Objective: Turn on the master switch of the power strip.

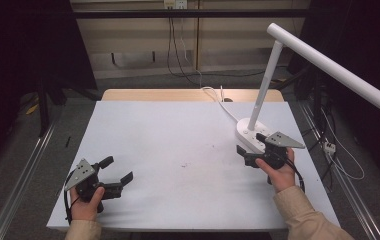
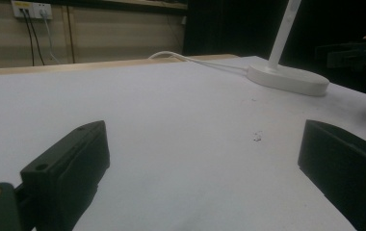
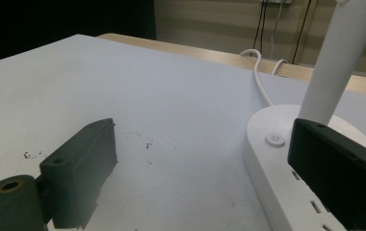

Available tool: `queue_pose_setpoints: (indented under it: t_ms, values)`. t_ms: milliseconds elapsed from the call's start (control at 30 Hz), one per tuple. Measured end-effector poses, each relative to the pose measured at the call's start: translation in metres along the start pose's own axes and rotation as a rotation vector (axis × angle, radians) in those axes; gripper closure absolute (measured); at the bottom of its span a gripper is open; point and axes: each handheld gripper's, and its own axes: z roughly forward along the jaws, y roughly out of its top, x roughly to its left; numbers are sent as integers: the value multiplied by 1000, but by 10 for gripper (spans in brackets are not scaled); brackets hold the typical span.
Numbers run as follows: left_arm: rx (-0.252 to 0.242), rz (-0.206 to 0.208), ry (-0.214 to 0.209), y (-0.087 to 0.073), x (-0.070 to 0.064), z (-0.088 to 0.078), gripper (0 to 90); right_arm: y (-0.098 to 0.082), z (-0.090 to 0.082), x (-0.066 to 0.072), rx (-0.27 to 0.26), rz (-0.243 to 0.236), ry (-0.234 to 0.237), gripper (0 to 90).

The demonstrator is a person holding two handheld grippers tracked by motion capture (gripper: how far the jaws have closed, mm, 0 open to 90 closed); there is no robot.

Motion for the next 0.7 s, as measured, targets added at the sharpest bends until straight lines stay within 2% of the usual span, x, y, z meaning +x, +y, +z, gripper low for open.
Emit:
queue_pose_setpoints:
  t_ms: [700]
  values:
    - [-1,-1,2,0,0,0,36,7,13,-6,8,-5,-8,127]
